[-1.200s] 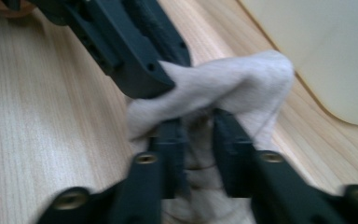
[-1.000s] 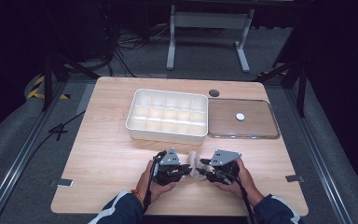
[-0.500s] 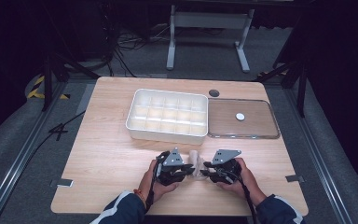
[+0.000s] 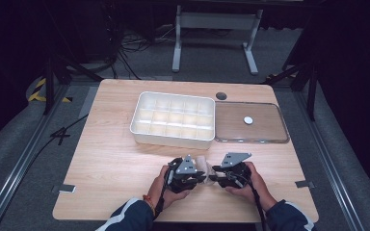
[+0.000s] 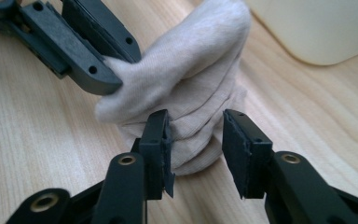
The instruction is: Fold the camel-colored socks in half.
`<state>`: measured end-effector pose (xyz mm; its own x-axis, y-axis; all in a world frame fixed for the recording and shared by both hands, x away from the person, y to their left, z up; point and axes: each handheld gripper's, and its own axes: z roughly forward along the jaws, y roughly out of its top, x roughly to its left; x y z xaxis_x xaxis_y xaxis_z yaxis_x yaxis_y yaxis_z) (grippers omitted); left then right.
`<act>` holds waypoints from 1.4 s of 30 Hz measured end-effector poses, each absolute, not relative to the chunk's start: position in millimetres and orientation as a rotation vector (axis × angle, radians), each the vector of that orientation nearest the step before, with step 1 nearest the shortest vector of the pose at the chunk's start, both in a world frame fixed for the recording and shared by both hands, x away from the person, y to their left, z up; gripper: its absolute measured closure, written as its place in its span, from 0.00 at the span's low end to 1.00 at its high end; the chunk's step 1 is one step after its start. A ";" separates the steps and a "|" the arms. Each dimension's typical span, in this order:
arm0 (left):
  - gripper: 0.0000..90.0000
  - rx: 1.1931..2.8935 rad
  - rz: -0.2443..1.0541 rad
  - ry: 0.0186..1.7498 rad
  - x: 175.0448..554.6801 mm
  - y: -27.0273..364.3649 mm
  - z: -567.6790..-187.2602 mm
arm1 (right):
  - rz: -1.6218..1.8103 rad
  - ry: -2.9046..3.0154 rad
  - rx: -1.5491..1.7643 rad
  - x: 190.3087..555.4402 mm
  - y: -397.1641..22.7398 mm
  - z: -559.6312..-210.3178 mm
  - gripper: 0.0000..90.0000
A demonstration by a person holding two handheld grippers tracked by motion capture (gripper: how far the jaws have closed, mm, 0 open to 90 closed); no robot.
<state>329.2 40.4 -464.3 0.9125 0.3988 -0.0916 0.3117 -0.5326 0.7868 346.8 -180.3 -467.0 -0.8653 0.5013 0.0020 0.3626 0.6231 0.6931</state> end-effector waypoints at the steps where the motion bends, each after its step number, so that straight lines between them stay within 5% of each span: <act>1: 0.91 2.176 0.120 0.500 329.2 39.1 -465.2 | 1.059 2.661 0.712 347.0 -178.8 -468.5 0.71; 11: 0.91 2.200 0.142 0.483 326.9 30.9 -469.4 | 1.045 2.680 0.708 348.8 -180.5 -467.6 0.64; 30: 0.91 2.202 0.156 0.468 325.9 27.5 -472.9 | 1.290 2.523 0.751 359.5 -172.7 -447.1 0.67; 34: 0.91 2.202 0.162 0.465 325.7 27.5 -473.1 | 1.211 2.553 0.767 363.7 -169.4 -454.2 0.82; 42: 0.91 2.221 0.177 0.455 324.0 27.3 -472.5 | 1.179 2.569 0.813 365.6 -177.1 -460.2 0.87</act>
<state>324.0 27.3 -472.5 0.9241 0.3812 -0.0272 0.2624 -0.5811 0.7703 365.6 -177.1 -460.2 -0.8288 0.5578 0.0451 0.3978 0.5305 0.7486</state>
